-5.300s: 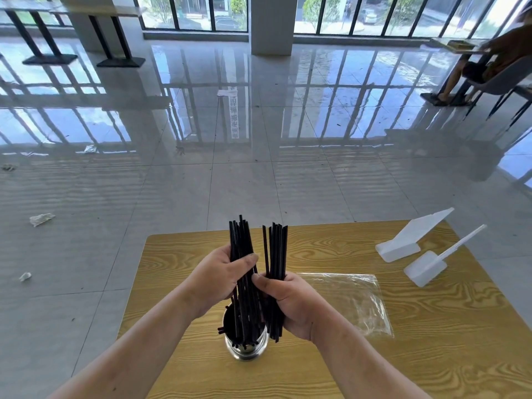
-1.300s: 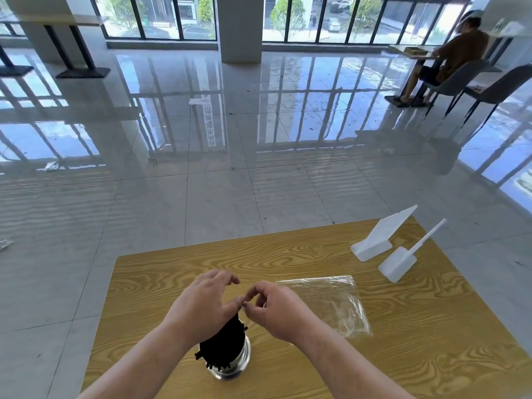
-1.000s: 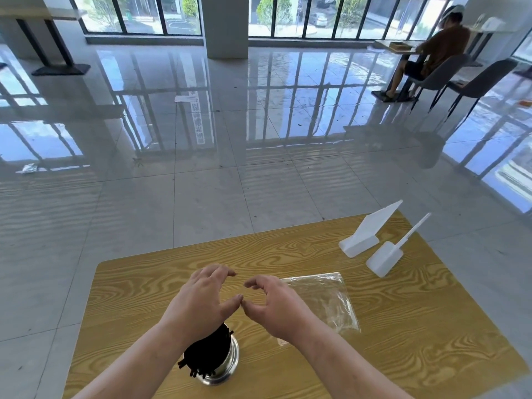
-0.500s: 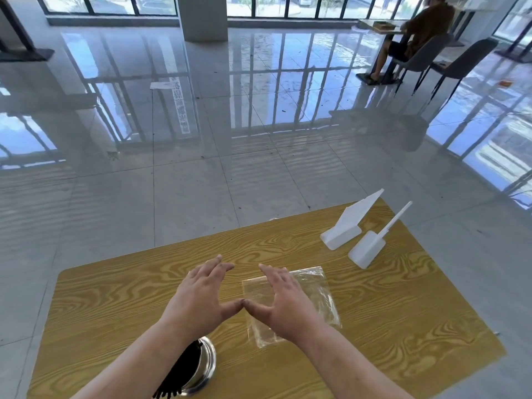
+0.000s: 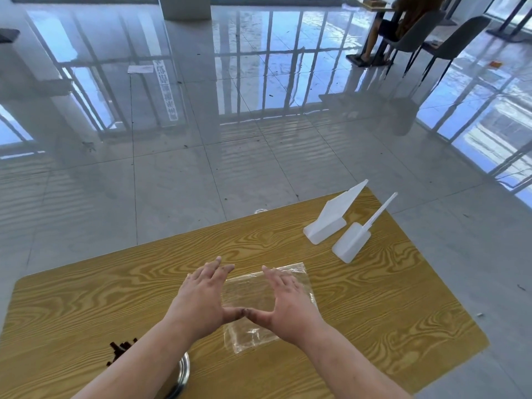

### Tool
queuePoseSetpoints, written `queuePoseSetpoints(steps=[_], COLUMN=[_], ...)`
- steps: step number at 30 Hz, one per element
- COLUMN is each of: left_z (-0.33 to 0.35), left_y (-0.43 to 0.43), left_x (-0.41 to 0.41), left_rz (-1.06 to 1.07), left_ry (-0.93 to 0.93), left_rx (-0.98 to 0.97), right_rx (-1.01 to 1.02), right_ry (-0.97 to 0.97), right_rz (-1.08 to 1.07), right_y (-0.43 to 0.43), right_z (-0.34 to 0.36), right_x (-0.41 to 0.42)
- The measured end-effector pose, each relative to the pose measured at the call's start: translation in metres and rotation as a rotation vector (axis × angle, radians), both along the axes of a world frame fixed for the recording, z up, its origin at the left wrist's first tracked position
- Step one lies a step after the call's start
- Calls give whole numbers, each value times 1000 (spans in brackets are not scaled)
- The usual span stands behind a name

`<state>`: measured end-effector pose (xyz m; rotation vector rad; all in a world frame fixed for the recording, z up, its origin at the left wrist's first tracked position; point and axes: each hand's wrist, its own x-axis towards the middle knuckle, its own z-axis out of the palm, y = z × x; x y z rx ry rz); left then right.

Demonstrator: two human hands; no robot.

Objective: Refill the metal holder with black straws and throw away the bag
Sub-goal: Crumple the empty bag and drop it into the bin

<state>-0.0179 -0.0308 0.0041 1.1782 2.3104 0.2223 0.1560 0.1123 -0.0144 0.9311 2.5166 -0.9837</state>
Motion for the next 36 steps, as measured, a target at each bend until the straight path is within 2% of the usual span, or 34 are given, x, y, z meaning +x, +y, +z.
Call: queuePoseSetpoints(steps=[8, 16, 21, 36], left_z=[-26, -54, -76, -113], left_y=[30, 45, 46, 51], left_x=[19, 37, 47, 52], left_rz=[-8, 13, 16, -70], left_ry=[-57, -98, -103, 128], left_rx=[-82, -171, -211, -279], right_rx=[-5, -87, -132, -185], right_ry=[-76, -216, -236, -99], right_rz=[-16, -65, -108, -111], right_y=[23, 32, 37, 48], right_z=[-31, -65, -81, -93], right_x=[18, 33, 41, 42])
